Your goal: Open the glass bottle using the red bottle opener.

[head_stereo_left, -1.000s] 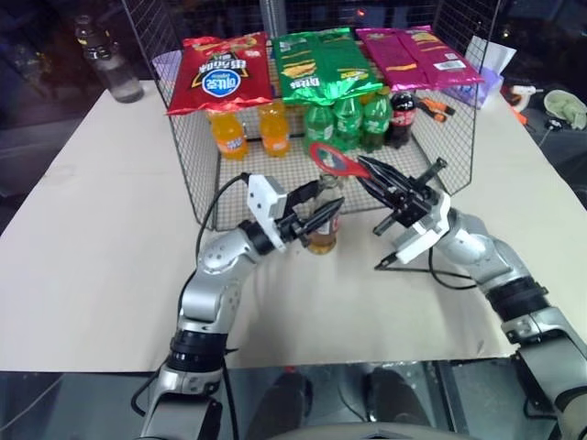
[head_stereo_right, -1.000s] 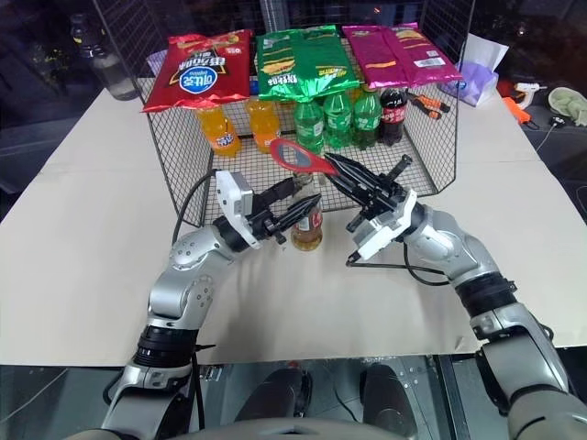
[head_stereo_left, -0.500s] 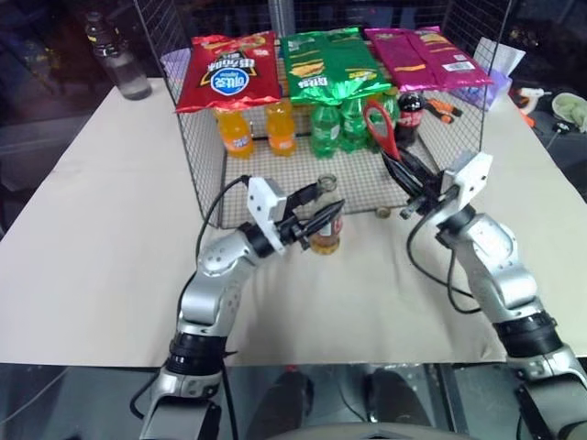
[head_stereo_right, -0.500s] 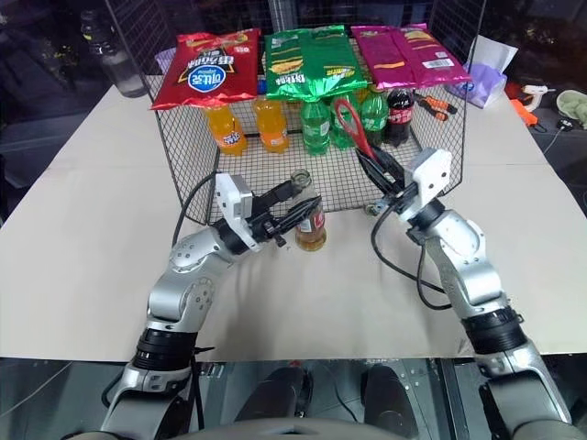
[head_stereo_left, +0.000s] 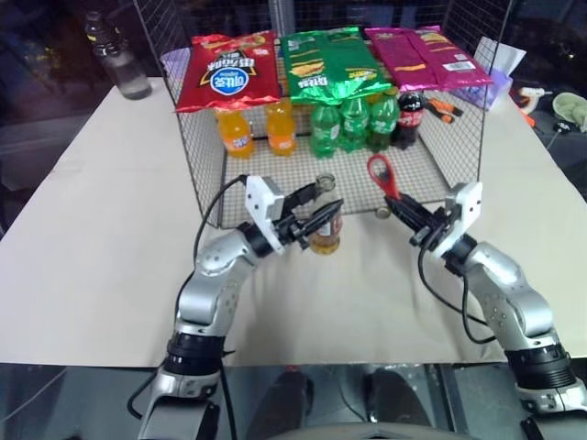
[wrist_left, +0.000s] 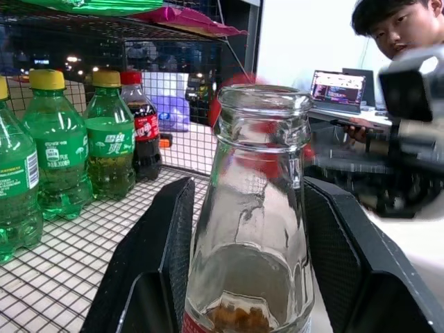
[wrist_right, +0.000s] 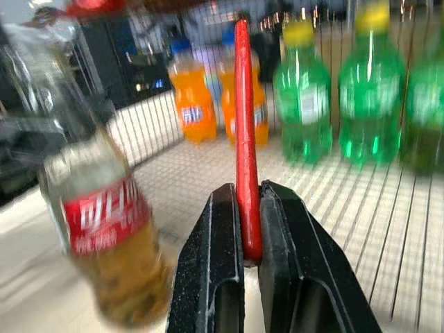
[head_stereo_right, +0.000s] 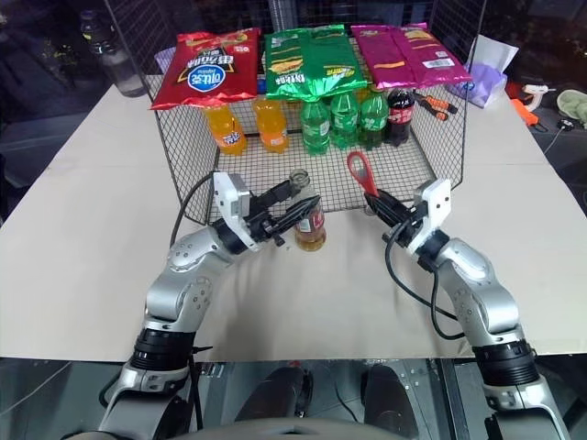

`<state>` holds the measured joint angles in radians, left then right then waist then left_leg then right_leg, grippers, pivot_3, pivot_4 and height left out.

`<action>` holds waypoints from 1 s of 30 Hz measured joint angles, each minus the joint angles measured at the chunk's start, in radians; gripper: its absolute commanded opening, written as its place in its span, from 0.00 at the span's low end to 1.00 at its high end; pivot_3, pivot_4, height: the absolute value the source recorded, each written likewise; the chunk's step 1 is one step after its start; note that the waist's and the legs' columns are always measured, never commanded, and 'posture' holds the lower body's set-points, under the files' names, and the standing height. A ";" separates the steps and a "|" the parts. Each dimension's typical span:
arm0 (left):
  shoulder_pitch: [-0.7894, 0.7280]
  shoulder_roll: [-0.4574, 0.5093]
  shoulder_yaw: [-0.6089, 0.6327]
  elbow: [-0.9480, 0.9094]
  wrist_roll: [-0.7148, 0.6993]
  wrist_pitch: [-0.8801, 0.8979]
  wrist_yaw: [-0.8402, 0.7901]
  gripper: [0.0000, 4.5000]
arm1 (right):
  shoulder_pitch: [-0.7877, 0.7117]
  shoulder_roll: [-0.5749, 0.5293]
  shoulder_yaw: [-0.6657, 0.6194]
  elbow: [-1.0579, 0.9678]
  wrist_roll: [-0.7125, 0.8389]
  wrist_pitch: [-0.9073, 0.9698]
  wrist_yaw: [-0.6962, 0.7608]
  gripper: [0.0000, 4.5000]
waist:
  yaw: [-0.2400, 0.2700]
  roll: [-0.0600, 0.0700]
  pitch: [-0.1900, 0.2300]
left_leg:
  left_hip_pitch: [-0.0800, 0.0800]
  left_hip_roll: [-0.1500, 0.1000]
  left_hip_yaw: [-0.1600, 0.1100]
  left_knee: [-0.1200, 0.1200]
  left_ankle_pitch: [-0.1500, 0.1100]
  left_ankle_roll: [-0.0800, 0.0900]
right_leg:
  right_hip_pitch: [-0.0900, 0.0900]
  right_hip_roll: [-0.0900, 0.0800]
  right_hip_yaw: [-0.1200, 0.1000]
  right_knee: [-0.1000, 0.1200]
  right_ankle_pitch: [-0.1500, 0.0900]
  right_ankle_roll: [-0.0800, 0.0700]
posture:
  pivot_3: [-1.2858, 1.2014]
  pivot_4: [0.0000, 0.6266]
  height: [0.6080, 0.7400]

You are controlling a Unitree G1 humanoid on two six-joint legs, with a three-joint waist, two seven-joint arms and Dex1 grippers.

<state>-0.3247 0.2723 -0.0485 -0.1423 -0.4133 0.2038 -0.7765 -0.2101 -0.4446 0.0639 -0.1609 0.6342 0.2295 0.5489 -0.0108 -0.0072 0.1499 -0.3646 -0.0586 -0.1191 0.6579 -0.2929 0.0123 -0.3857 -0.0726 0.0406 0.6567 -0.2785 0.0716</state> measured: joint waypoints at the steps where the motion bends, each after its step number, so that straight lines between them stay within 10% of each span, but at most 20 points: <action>1: 0.012 -0.001 -0.003 0.005 0.001 0.007 0.001 0.80 | 0.008 0.000 0.001 0.000 -0.009 0.002 0.009 0.00 | -0.001 0.000 0.001 | -0.001 0.000 0.000 0.000 0.000 0.000 | -0.001 0.000 0.000 0.000 0.000 0.000 | 0.52 0.24 1.00; 3: 0.029 -0.002 -0.008 0.019 0.005 0.015 0.010 0.99 | 0.024 0.003 0.002 -0.002 -0.035 0.003 0.021 0.00 | -0.002 -0.001 0.003 | -0.004 0.000 0.000 0.000 0.000 0.000 | -0.004 0.000 0.000 0.001 0.000 0.000 | 0.52 0.24 1.00; 26: 0.205 0.201 0.093 -0.324 -0.119 0.194 0.021 0.99 | 0.161 -0.119 -0.096 -0.108 0.058 0.358 0.098 0.00 | -0.004 -0.001 0.003 | -0.020 0.001 0.002 0.006 0.000 0.000 | -0.021 0.000 0.001 0.006 0.000 0.000 | 0.52 0.24 1.00; 30: 0.301 0.234 0.153 -0.356 -0.140 0.227 0.048 1.00 | 0.166 -0.106 -0.098 -0.136 0.059 0.382 0.096 0.34 | 0.000 -0.001 0.003 | -0.019 0.002 0.002 0.006 0.000 0.000 | -0.020 0.000 0.001 0.007 0.000 0.000 | 0.52 0.24 1.00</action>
<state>-0.0239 0.5066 0.1046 -0.4982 -0.5535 0.4310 -0.7289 -0.0439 -0.5503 -0.0341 -0.2964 0.6935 0.6119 0.6452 -0.0110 -0.0082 0.1527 -0.3840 -0.0570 -0.1170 0.6642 -0.2928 0.0119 -0.4062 -0.0724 0.0416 0.6633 -0.2784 0.0716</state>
